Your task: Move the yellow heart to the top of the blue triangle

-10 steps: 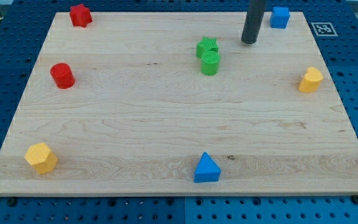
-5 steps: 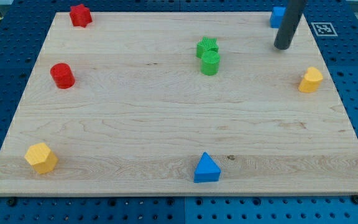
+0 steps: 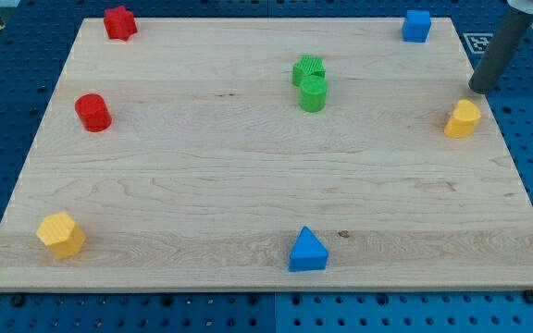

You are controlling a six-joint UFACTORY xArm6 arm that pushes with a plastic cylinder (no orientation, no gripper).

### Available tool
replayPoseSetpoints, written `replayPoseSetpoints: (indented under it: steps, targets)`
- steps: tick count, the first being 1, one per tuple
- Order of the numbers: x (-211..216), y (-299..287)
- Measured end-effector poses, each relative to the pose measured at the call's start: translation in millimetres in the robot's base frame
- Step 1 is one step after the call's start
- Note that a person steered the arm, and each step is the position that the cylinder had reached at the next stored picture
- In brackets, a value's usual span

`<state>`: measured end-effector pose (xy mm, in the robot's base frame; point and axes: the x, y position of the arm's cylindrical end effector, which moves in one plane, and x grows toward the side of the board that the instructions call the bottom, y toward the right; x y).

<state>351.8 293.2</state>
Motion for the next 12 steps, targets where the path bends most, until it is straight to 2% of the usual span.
replayPoseSetpoints:
  steps: [2, 4, 6, 8, 10, 12]
  targets:
    - [18.1, 26.6]
    - [28.4, 28.7]
    - [36.3, -29.3]
    - [55.5, -18.1]
    - [57.8, -60.4]
    - [69.6, -75.7]
